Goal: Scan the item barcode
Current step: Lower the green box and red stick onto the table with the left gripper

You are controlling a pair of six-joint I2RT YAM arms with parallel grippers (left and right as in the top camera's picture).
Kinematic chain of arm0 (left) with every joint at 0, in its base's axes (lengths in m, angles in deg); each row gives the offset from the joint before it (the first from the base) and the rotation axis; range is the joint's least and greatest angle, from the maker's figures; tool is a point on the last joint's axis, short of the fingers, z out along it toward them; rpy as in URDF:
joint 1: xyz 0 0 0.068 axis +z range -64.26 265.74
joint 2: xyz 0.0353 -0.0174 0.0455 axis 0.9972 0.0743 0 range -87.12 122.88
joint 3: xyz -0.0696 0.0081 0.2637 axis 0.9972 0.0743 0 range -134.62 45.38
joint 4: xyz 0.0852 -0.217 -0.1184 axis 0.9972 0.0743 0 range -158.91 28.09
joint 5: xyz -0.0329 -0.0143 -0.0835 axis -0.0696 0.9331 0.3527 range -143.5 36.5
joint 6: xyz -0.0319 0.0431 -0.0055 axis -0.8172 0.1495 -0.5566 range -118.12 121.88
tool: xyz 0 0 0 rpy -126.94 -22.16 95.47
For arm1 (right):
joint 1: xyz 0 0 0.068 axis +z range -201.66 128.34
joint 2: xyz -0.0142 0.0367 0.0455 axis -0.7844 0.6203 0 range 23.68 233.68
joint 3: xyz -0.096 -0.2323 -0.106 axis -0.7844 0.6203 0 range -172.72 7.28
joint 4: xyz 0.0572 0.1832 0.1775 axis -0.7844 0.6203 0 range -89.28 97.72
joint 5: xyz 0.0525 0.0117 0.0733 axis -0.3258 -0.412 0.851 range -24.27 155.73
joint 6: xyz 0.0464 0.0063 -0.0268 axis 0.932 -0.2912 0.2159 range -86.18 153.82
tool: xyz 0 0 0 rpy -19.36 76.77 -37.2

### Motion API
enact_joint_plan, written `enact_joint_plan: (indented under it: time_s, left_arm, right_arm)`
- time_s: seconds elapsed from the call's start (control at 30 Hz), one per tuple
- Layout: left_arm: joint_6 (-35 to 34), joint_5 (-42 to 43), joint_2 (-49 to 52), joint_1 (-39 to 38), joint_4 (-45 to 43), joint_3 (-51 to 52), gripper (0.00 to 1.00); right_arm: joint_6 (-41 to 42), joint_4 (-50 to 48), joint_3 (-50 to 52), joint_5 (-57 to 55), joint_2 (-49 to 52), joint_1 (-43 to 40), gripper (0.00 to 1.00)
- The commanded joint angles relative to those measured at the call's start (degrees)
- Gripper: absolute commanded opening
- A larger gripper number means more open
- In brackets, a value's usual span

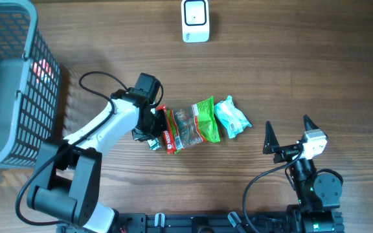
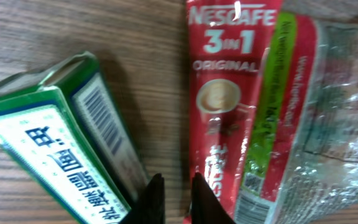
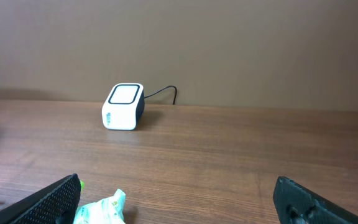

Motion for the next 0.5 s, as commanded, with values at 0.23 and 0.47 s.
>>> enact_joint_plan:
  time_s: [0.23, 0.47]
  left_arm:
    - [1.2, -4.1, -8.2, 5.8, 7.5, -4.2, 0.3]
    - [0.4, -5.3, -11.6, 5.9, 10.8, -4.1, 0.49]
  right_arm:
    - [-0.3, -0.3, 0.1, -0.6, 0.1, -0.3, 1.0]
    - [-0.3, -0.3, 0.1, -0.6, 0.1, -0.3, 1.0]
